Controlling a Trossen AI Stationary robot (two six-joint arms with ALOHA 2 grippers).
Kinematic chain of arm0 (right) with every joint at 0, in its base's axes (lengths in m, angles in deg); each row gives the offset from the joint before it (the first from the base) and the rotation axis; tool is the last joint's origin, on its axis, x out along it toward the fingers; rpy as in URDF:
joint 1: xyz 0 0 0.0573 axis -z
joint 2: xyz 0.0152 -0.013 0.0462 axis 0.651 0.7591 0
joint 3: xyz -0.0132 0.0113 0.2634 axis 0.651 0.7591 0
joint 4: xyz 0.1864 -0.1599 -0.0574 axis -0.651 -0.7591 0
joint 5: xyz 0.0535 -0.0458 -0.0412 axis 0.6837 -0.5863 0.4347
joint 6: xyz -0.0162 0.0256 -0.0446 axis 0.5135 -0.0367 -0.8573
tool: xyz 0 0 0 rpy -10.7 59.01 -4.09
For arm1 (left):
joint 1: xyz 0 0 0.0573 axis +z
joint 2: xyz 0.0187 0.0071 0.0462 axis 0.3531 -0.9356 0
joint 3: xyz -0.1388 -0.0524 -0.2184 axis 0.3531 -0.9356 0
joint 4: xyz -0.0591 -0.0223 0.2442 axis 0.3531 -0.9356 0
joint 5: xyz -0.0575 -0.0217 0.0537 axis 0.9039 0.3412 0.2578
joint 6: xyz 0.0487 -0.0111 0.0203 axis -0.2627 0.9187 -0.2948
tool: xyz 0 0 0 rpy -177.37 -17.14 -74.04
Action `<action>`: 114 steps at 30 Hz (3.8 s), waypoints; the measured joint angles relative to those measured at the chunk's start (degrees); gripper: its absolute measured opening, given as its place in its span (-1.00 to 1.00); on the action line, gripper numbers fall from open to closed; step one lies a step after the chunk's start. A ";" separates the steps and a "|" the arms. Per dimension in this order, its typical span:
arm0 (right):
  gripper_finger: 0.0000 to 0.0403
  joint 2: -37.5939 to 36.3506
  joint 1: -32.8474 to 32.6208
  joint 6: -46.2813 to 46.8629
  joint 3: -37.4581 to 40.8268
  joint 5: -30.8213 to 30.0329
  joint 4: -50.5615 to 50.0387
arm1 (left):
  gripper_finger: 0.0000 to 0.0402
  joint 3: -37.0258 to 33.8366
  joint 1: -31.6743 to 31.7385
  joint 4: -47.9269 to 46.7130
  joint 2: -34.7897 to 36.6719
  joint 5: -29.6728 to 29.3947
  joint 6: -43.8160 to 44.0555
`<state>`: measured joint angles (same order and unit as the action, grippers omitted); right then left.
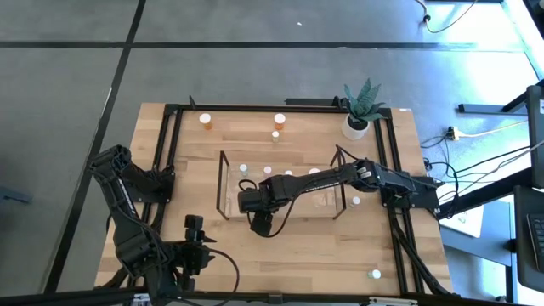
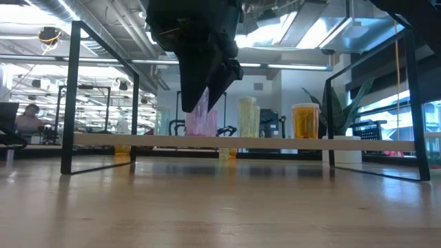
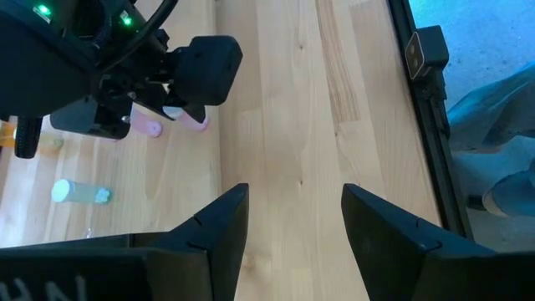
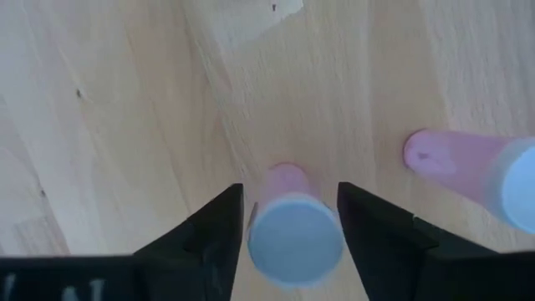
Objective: Pick and place medicine bottles onto shelf by color
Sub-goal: Put the pink pill bottle on the shelf aligned with the other pink pill bottles, then put the bottom blue pill bottle on the shelf aligned with the other blue pill bottle
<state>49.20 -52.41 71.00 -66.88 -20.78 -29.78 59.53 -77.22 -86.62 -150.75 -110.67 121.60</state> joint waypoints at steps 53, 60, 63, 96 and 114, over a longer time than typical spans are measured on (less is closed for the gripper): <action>0.03 -12.76 -35.86 46.69 -8.27 -8.99 -22.89 | -0.08 0.00 -0.02 0.02 0.00 0.44 0.28; 0.03 -12.76 -42.50 64.72 -3.69 -8.45 -22.88 | -0.08 0.00 -0.02 0.02 0.00 0.44 0.26; 0.03 -12.74 -44.87 74.44 -0.43 -4.35 -22.88 | -0.08 0.00 -0.02 0.02 0.00 0.44 0.26; 0.03 -14.37 -47.74 90.54 19.61 15.51 -22.34 | -0.08 0.00 0.01 0.04 0.00 0.39 -0.20; 0.03 -14.45 -46.45 85.10 26.38 21.01 -18.83 | -0.08 0.00 -0.02 0.04 0.00 0.39 -0.22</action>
<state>34.76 -98.85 156.10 -40.50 0.23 -48.61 59.53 -77.23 -86.58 -150.75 -110.28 121.38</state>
